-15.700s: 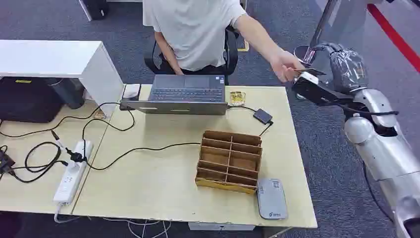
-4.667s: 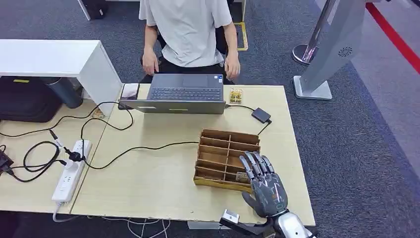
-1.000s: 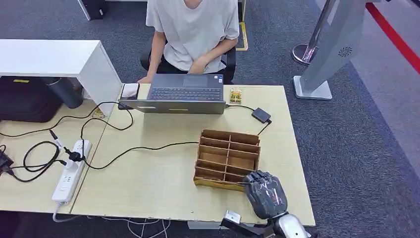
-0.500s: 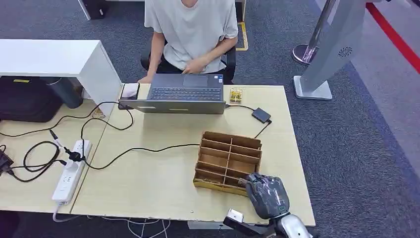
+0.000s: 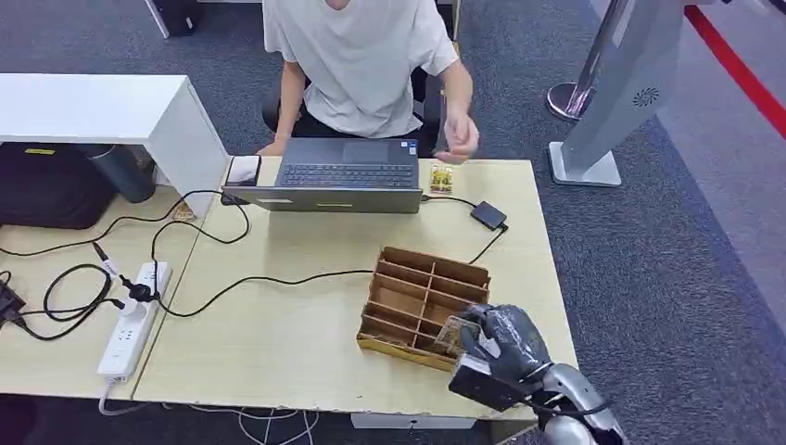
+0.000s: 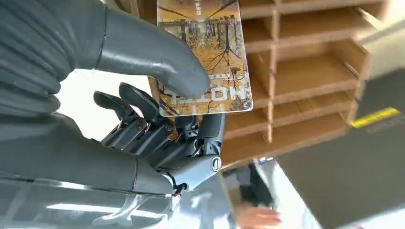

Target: Pass the card to the sensor for recognition and then transmit it.

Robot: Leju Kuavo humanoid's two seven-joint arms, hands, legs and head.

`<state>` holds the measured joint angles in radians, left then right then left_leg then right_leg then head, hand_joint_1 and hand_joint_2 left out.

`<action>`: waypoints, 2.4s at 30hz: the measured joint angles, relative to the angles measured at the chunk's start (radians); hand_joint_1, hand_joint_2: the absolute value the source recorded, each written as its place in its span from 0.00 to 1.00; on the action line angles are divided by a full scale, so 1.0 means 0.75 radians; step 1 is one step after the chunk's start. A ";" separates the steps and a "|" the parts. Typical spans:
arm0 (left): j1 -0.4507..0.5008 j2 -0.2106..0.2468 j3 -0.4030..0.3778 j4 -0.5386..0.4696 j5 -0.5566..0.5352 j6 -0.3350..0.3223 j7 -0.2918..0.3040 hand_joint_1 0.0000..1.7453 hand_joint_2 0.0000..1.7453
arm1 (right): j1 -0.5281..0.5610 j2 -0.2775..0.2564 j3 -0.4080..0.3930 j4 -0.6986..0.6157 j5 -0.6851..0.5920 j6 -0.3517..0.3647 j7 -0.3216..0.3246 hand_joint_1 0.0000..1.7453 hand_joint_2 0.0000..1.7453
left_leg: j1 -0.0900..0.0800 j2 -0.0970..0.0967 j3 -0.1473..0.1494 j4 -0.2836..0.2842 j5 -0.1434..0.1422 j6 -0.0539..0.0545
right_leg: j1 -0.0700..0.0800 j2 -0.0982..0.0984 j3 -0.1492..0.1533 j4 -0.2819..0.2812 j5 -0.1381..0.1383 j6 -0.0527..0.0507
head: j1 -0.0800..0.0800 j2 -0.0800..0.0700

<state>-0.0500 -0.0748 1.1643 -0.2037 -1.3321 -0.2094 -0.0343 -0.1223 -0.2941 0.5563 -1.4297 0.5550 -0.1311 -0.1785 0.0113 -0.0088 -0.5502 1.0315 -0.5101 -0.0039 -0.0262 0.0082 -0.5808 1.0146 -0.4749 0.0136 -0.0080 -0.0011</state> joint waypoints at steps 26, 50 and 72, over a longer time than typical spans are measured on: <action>-0.016 0.011 -0.053 0.000 -0.093 -0.016 -0.021 0.00 1.00 | -0.803 0.157 -0.035 0.476 0.642 -0.720 0.206 1.00 1.00 | 0.001 0.002 0.001 0.000 0.002 -0.002 | 0.001 0.001 0.000 0.003 0.002 -0.003 | 0.000 0.000; -0.014 0.012 -0.066 0.000 -0.078 -0.020 -0.023 0.00 1.00 | -0.720 0.191 -0.077 0.557 0.770 -0.742 0.219 0.00 1.00 | 0.001 -0.002 0.000 0.001 0.003 -0.004 | 0.001 -0.001 -0.002 0.002 0.002 -0.003 | 0.000 0.000; 0.011 0.003 -0.003 0.000 0.004 0.025 0.043 0.00 1.00 | 0.015 -0.344 -1.462 0.639 0.952 -0.747 -0.049 0.00 1.00 | 0.000 -0.009 -0.004 0.003 -0.007 0.009 | 0.000 -0.011 0.002 -0.006 -0.004 0.005 | -0.001 0.000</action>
<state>-0.0417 -0.0725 1.1624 -0.2037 -1.3294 -0.1907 -0.0019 -0.1111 -0.5520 -0.5403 -0.9502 1.2688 -0.6916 -0.2156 0.0112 -0.0157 -0.5532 1.0339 -0.5153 0.0027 -0.0259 0.0001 -0.5795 1.0104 -0.4779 0.0171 -0.0084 -0.0011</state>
